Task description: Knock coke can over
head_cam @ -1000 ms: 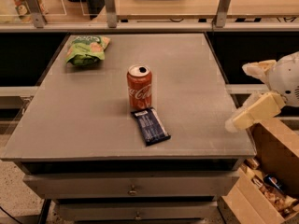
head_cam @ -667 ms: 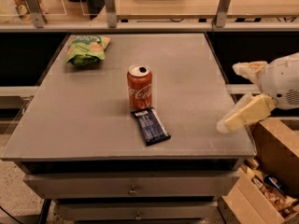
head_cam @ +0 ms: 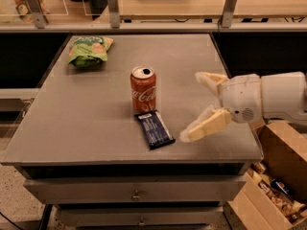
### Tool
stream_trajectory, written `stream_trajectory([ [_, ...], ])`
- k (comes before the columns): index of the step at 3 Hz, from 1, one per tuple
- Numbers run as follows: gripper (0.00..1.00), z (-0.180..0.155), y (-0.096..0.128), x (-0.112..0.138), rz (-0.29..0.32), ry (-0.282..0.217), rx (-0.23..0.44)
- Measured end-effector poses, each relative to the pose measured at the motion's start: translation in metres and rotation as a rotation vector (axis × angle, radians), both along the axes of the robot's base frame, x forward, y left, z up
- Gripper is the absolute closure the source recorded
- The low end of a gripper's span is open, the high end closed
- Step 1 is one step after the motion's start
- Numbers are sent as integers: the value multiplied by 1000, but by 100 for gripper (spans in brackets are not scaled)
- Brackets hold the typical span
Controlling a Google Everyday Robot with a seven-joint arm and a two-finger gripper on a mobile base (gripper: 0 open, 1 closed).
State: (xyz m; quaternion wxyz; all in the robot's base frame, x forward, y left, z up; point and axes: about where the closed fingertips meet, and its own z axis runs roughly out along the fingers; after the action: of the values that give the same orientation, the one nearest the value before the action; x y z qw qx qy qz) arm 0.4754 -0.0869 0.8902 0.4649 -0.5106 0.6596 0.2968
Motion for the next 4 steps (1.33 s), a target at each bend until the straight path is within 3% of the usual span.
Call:
stream_trajectory([
  [2, 0, -13, 74, 17, 89, -13, 127],
  [4, 0, -23, 119, 45, 121, -10, 153],
])
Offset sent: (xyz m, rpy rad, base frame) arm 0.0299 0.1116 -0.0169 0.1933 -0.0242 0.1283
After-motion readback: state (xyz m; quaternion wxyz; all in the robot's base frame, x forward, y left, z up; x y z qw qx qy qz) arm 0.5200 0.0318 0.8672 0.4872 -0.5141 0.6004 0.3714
